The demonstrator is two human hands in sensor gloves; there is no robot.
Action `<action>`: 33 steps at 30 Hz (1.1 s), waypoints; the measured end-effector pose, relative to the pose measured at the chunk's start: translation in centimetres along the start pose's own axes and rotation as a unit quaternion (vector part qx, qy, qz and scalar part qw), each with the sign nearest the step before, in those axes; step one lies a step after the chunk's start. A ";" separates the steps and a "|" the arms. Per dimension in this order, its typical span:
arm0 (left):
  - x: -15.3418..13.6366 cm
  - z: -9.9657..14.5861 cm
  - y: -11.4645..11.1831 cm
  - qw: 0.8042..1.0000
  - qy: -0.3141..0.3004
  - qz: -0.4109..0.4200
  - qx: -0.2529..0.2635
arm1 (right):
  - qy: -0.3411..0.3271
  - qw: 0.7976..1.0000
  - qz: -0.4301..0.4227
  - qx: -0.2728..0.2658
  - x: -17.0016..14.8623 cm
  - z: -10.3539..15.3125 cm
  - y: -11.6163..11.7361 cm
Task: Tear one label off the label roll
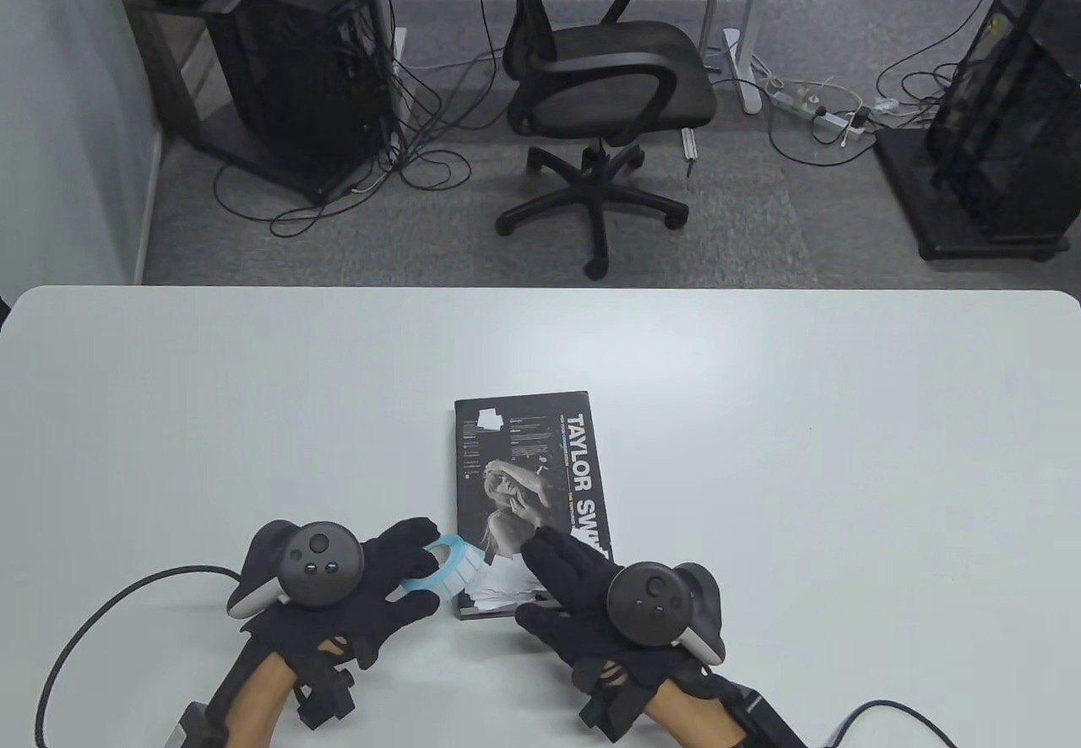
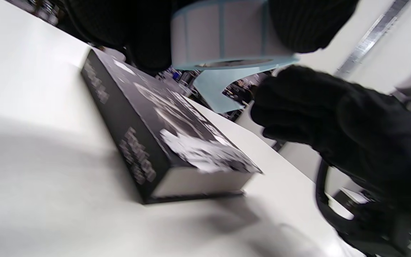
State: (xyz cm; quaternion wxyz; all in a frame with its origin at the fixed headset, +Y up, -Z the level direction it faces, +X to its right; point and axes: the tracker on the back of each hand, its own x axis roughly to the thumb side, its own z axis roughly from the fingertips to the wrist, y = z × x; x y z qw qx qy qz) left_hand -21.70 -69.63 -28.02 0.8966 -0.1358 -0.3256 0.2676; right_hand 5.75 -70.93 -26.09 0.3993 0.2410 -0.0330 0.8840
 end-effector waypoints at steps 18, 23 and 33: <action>1.9 -1.0 -1.8 0.999 -0.030 0.005 -0.029 | -0.015 0.996 -0.046 -0.070 0.4 0.5 0.8; 1.4 -1.1 -2.0 0.998 -0.026 0.034 -0.046 | -0.009 0.996 -0.062 -0.060 -0.2 0.3 0.8; 1.1 -0.7 -1.5 0.999 -0.012 0.006 -0.043 | 0.049 0.992 -0.087 -0.080 -3.3 -0.2 -1.0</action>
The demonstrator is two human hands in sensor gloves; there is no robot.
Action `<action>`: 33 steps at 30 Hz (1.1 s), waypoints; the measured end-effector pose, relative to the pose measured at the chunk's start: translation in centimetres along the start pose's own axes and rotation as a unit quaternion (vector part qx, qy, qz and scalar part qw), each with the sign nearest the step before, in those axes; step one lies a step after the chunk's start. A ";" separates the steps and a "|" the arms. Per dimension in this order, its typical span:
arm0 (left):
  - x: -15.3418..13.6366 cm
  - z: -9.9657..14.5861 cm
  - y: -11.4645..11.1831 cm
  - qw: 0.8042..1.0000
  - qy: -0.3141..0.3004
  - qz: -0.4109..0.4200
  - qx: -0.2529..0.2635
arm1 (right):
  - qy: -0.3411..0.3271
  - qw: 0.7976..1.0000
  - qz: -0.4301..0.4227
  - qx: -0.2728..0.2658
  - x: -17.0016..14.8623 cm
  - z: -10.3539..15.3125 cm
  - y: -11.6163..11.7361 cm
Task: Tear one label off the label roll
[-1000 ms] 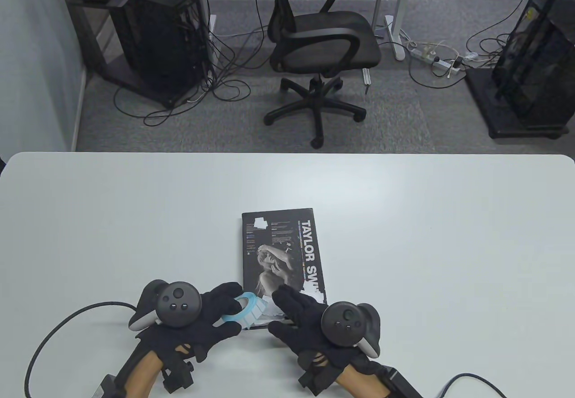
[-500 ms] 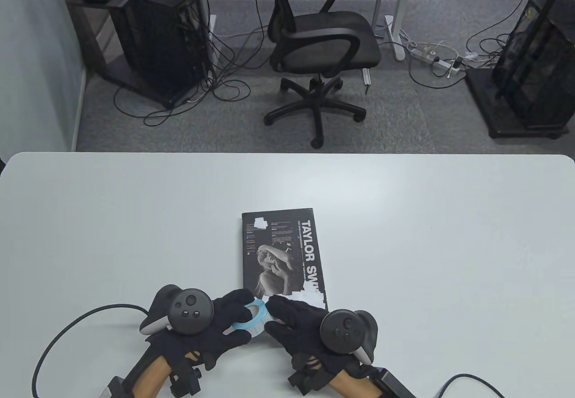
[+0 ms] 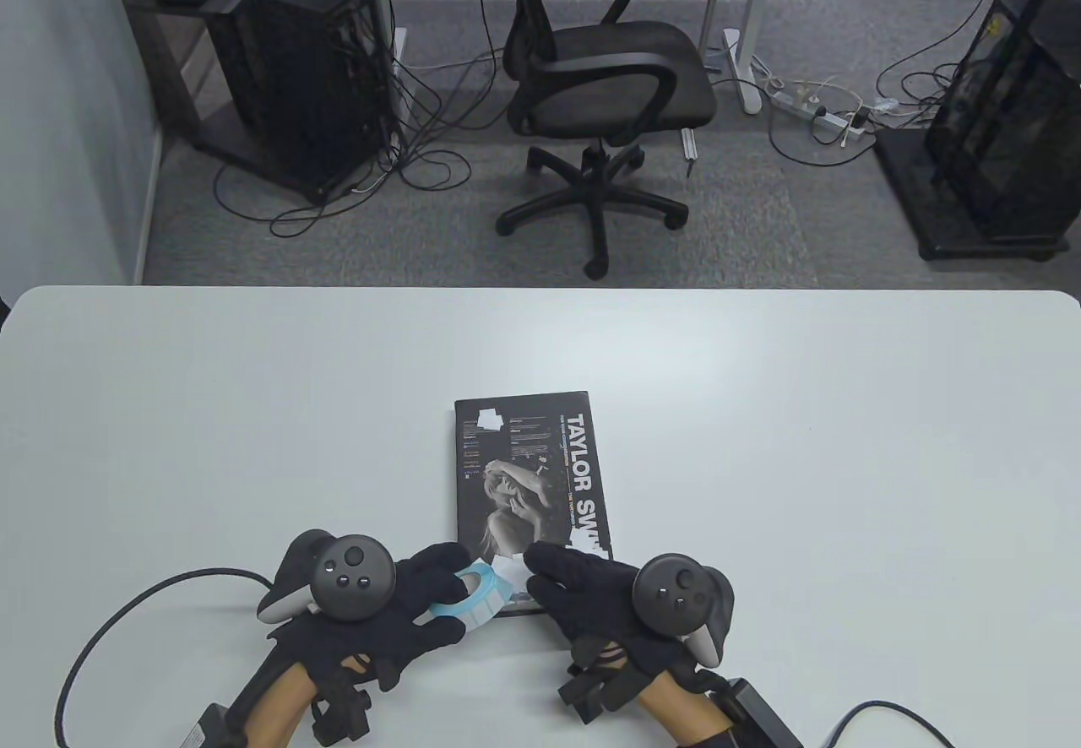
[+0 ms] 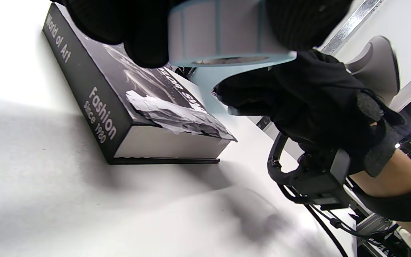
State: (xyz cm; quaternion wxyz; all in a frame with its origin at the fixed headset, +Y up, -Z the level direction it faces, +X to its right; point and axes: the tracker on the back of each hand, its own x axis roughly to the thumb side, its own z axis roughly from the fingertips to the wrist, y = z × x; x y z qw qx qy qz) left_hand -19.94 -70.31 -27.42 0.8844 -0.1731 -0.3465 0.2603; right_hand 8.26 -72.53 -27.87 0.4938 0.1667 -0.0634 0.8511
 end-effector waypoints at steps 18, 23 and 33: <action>-0.3 0.4 0.4 1.000 0.014 -0.017 -0.005 | -0.090 0.925 0.370 0.013 -2.6 -1.3 -1.6; -0.4 0.5 0.5 1.000 0.016 -0.021 -0.003 | -0.118 0.912 0.393 0.022 -2.1 -1.1 -1.0; -0.5 0.6 0.5 0.999 0.024 -0.032 -0.006 | -0.138 0.907 0.397 0.041 -1.9 -0.8 -0.2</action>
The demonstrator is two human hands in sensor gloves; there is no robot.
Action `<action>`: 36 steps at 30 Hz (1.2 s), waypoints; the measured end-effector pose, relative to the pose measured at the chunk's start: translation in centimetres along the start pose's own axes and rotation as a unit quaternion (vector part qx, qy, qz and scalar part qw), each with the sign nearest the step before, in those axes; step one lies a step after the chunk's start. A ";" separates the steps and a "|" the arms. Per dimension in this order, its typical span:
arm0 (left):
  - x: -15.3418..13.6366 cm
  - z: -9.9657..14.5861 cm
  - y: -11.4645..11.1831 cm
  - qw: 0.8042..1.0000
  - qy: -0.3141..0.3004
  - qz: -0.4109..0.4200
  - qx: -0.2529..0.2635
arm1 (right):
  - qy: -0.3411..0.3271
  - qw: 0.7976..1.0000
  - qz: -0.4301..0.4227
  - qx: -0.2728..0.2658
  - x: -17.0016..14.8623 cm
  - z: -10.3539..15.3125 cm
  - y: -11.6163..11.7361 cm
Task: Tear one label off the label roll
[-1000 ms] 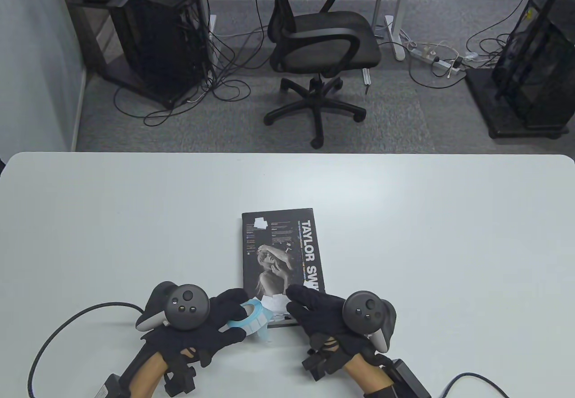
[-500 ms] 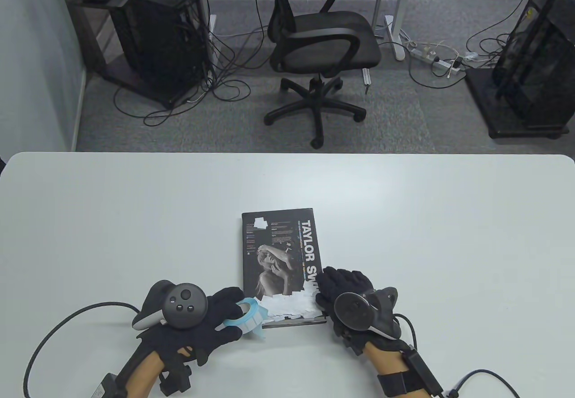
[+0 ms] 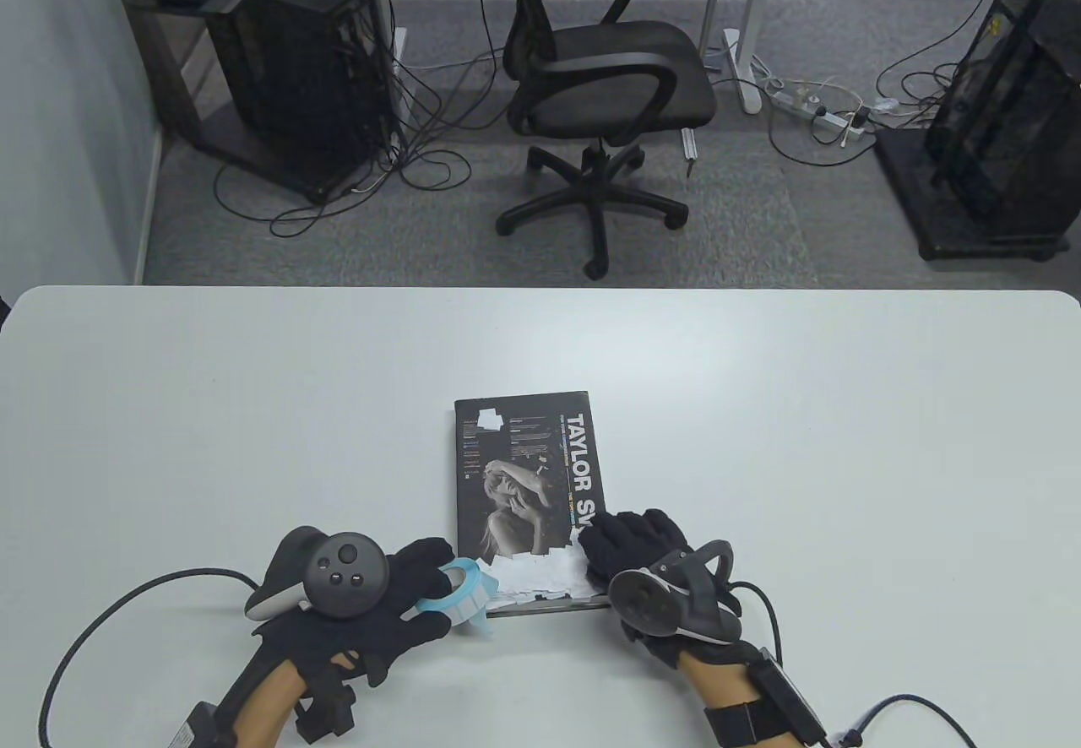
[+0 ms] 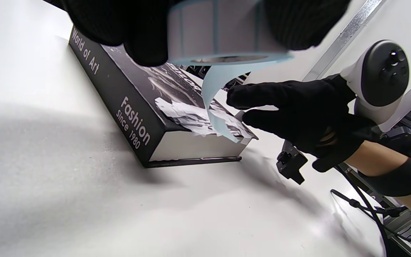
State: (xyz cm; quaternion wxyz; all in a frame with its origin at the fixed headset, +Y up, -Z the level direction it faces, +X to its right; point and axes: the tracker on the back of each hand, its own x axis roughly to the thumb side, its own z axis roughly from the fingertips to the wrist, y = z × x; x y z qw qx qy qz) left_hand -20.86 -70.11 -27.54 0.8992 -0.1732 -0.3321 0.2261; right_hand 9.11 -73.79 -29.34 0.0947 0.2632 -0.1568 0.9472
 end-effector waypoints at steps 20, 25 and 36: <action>-0.1 -0.1 0.0 1.000 0.009 -0.013 0.001 | -0.068 0.984 0.056 0.152 2.9 0.9 1.1; -0.6 0.3 -0.1 1.000 0.021 -0.019 0.001 | -0.074 0.990 0.048 0.107 2.5 0.9 0.8; -4.8 2.1 2.5 0.983 0.136 -0.106 0.070 | 0.101 0.974 -0.200 0.023 -5.4 1.1 -2.3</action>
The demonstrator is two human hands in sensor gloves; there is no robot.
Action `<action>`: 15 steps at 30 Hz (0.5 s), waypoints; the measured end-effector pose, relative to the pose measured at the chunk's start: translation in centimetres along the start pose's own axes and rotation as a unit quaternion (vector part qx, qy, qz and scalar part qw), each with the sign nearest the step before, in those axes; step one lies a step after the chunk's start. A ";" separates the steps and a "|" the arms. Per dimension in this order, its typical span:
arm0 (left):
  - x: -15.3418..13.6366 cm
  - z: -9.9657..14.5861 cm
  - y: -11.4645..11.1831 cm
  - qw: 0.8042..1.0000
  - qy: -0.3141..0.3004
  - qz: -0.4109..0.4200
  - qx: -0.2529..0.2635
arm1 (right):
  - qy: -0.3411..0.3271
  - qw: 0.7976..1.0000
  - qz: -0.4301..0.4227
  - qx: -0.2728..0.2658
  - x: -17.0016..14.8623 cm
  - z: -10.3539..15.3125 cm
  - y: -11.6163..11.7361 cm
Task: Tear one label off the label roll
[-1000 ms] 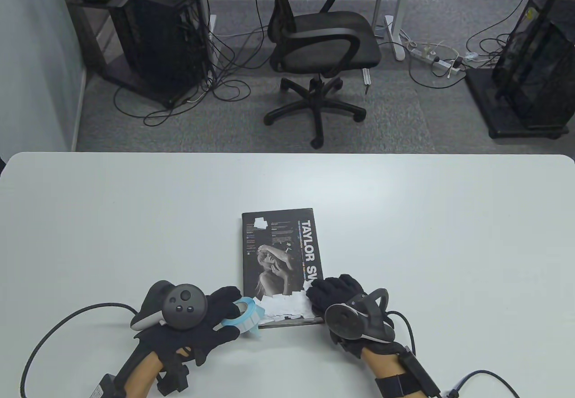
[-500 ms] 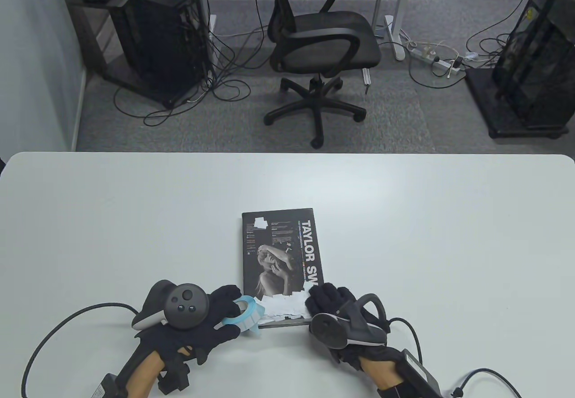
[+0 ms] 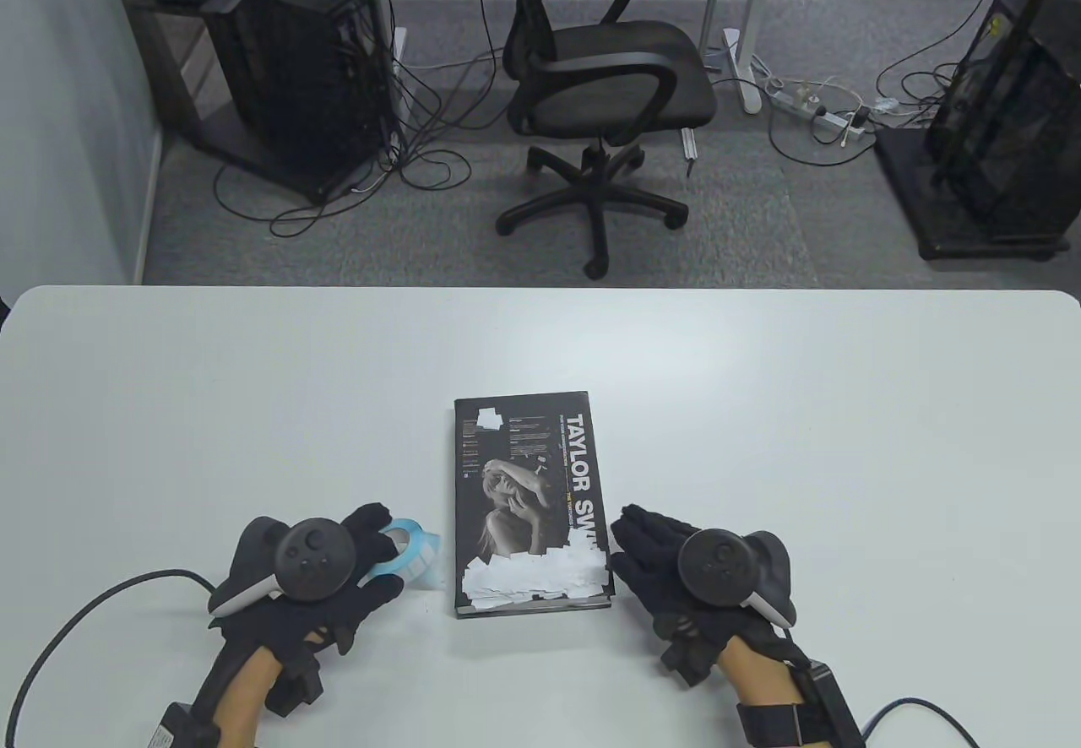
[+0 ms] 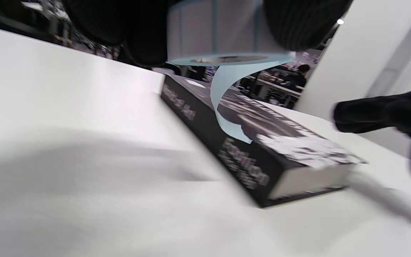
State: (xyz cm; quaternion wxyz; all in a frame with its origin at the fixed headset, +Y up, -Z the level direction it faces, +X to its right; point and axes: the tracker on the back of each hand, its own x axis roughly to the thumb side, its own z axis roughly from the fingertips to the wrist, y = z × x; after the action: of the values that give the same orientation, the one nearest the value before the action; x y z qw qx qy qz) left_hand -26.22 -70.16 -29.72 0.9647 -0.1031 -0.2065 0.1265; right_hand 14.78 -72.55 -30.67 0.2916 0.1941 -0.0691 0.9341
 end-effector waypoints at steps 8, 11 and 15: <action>-5.0 0.9 0.5 0.989 0.127 -0.075 0.013 | 0.006 1.000 -0.006 -0.001 -0.3 0.0 -0.3; -7.1 1.0 -0.3 0.987 0.149 -0.052 0.013 | 0.003 1.000 -0.003 0.004 -0.2 0.0 -0.2; -7.9 0.7 -1.6 0.982 0.173 -0.067 -0.024 | 0.000 1.000 0.001 0.012 0.0 0.0 0.0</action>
State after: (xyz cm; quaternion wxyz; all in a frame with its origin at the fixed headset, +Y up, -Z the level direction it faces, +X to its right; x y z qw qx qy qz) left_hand -33.18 -73.82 -31.67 0.9894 -0.1324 -0.0460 0.0374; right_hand 14.78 -72.56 -30.62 0.2887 0.1978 -0.0580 0.9350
